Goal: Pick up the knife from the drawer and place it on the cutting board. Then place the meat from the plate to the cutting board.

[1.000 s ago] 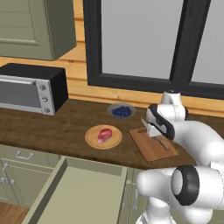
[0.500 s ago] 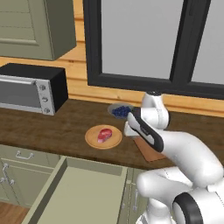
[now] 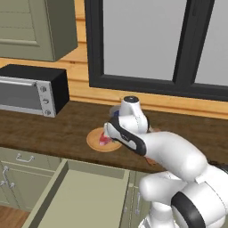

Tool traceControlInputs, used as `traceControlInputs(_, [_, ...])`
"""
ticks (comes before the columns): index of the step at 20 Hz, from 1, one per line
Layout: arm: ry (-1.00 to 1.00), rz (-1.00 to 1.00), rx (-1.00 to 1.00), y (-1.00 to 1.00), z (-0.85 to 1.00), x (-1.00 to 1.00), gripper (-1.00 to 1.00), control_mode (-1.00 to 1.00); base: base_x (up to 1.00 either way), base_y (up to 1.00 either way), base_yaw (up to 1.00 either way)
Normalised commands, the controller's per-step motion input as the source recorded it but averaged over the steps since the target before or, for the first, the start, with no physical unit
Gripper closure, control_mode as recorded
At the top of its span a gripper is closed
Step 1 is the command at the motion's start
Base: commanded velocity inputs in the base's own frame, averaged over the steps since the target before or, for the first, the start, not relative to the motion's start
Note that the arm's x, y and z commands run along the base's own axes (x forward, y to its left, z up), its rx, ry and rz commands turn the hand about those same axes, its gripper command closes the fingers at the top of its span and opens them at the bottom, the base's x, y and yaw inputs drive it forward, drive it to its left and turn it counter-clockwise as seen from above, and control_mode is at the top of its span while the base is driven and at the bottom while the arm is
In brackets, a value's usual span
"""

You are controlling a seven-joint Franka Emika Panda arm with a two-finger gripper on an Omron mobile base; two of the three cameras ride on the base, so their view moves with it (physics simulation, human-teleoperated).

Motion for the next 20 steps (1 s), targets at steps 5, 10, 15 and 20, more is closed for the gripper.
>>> traceControlInputs(5, [0.0,-0.04,0.0,0.63,-0.1,0.5,-1.0,-1.0,0.0,0.0,0.0])
traceControlInputs(10, [0.0,0.0,0.0,0.33,-0.19,0.47,-1.0,-1.0,0.0,0.0,0.0])
traceControlInputs(15, [0.0,0.0,0.0,0.1,-0.32,0.37,-1.0,-1.0,0.0,0.0,0.0])
traceControlInputs(20, [0.0,0.0,0.0,0.07,-0.23,0.38,-1.0,-1.0,0.0,0.0,0.0])
